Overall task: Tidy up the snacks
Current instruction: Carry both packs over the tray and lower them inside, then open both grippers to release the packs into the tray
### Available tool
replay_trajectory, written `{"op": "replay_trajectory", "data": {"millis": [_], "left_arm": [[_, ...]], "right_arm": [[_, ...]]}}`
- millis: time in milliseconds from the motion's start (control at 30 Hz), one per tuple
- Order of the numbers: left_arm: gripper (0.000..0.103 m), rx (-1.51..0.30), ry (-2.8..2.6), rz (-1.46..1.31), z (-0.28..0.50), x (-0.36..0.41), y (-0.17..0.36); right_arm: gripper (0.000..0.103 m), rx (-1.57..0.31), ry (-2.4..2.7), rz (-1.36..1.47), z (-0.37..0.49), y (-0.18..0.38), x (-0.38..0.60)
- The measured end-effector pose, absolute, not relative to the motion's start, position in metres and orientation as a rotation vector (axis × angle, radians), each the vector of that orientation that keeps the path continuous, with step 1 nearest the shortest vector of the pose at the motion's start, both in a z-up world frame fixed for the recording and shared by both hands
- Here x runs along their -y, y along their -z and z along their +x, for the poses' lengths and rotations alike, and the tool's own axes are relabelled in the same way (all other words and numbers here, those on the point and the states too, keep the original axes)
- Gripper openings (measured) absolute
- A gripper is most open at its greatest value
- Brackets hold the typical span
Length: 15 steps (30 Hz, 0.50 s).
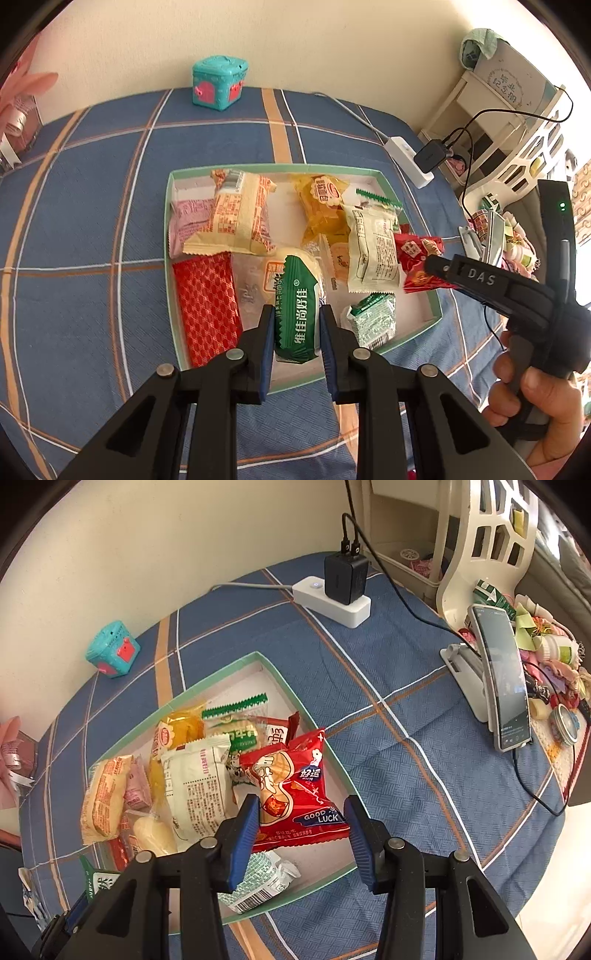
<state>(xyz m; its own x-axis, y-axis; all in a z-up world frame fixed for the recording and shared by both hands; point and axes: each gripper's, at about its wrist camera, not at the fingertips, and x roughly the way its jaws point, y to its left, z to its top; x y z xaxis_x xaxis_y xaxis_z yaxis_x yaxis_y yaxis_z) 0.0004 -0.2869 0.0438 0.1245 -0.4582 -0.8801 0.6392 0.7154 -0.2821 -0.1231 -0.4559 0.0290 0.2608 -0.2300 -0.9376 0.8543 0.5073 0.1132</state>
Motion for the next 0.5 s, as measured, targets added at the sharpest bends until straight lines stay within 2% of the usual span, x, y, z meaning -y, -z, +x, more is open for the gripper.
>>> {"op": "replay_trajectory", "data": {"millis": [400,500], "left_arm": [[0.024,-1.245,0.738,0.176,0.013,0.281,-0.029],[0.024,-1.225,0.717,0.188,0.016,0.280,-0.030]], "right_arm": [[0.052,-1.133,0.814,0.692,-0.113,-0.014,0.452],[0.056,-1.146,0.813,0.695,-0.112,-0.011,0.452]]}}
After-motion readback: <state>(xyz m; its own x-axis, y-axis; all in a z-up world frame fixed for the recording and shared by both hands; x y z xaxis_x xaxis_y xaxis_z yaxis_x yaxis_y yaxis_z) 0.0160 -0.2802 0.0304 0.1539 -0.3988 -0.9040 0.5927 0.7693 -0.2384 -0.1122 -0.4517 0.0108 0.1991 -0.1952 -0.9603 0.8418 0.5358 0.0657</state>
